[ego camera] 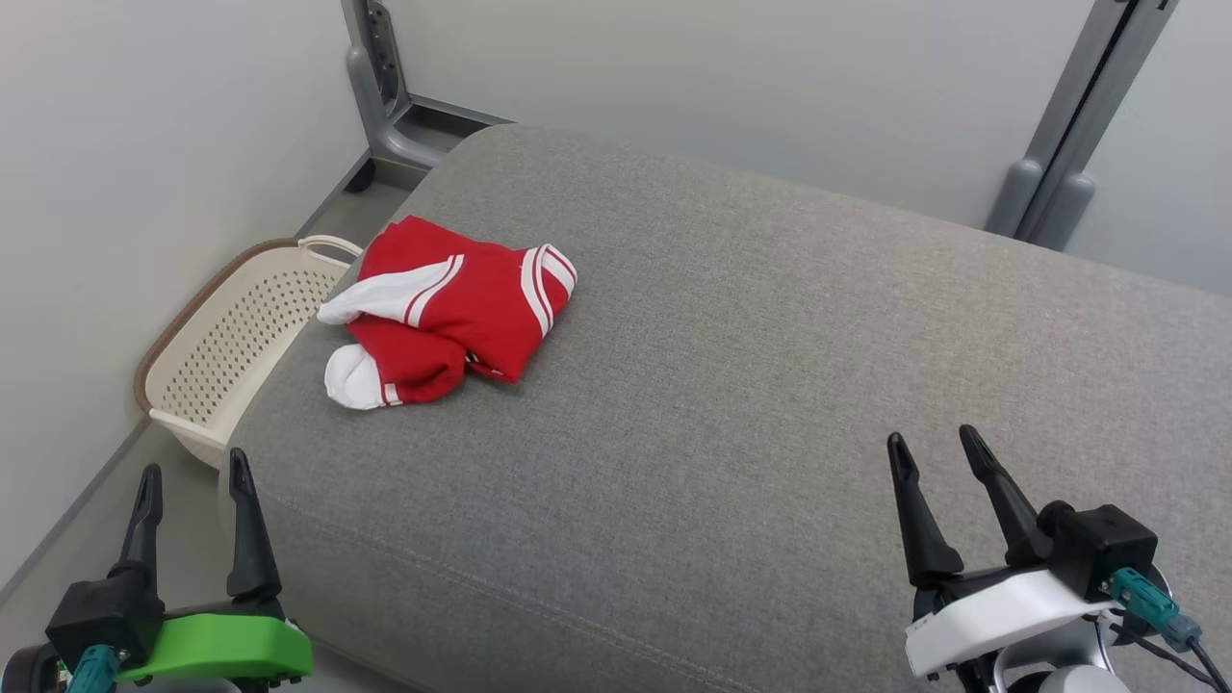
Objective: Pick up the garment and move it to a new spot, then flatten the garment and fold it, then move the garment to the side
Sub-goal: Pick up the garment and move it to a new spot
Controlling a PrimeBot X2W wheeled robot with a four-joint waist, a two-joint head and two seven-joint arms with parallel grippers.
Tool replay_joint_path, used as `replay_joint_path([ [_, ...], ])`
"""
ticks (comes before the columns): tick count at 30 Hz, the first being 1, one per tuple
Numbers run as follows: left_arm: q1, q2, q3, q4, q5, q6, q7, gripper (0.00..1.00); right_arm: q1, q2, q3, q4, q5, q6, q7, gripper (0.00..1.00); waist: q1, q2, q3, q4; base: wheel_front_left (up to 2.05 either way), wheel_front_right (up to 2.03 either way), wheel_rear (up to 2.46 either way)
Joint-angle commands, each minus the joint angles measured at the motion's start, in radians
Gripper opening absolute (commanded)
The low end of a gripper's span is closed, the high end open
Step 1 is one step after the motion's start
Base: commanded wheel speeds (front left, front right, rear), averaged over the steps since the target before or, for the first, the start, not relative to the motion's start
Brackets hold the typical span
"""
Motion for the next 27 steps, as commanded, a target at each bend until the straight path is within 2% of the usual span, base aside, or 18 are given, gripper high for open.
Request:
replay_joint_path([
  [1,0.013,-0.003,0.001,-0.002,0.007,-0.004,-0.001,1.00,0.009,-0.001,-0.001,0.005,0.005,-0.001,-0.006,1.00,0.0001,-0.0001,-0.010,0.011,0.00,0.00,0.00],
  [18,-0.065,-0.004,-0.004,-0.016,0.021,-0.012,0.015,1.00,-0.014,-0.001,-0.002,0.002,0.004,-0.001,-0.003,1.00,0.0001,-0.0001,0.021,0.014,0.00,0.00,0.00],
  [27,-0.296,0.055,0.017,-0.068,-0.030,-0.038,0.164,1.00,-0.058,-0.002,0.020,-0.050,-0.026,-0.001,0.032,1.00,0.0001,-0.0001,0.111,-0.033,0.00,0.00,0.00],
])
